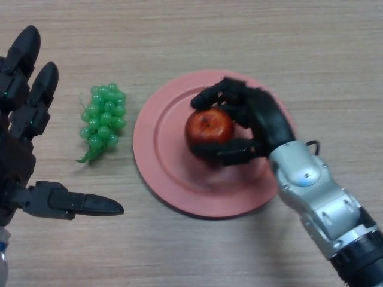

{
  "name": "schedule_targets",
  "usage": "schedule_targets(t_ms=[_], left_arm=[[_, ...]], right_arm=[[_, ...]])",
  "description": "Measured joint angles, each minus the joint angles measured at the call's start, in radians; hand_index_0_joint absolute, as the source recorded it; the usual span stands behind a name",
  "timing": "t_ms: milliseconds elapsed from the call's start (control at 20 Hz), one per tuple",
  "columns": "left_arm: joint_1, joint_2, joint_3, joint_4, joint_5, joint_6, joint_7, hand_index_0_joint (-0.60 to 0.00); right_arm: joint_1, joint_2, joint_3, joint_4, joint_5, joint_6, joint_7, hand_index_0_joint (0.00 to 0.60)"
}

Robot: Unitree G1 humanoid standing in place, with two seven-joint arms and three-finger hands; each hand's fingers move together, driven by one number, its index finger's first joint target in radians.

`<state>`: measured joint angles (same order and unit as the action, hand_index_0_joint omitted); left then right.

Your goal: Pick up the red apple and place it on the plate

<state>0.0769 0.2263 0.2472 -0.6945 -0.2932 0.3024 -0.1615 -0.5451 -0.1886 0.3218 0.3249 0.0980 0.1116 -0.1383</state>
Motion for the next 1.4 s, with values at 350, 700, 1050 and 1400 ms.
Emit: schedule_targets(t_ms=[350,700,1050,1400], left_arm=[[0.005,-0.003,-0.008,-0.001,0.018,-0.001,0.0,0.0],[0.015,-0.011,-0.033,-0.007,0.019,-0.006,-0.001,0.0],[0.009,-0.011,-0.037,-0.012,0.017,-0.007,-0.005,0.0],[-0.013,-0.003,-0.006,0.013,0.013,-0.008,-0.006,0.0]], right_arm=[[0.052,0.0,-0.034,-0.135,-0.162,-0.006,0.127,0.0],[0.102,0.001,-0.04,-0.307,-0.171,0.09,0.178,0.0],[0.251,-0.001,-0.274,-0.723,-0.092,0.268,0.313,0.0],[0.504,-0.05,-0.417,-0.936,0.103,0.231,0.258,0.0]])
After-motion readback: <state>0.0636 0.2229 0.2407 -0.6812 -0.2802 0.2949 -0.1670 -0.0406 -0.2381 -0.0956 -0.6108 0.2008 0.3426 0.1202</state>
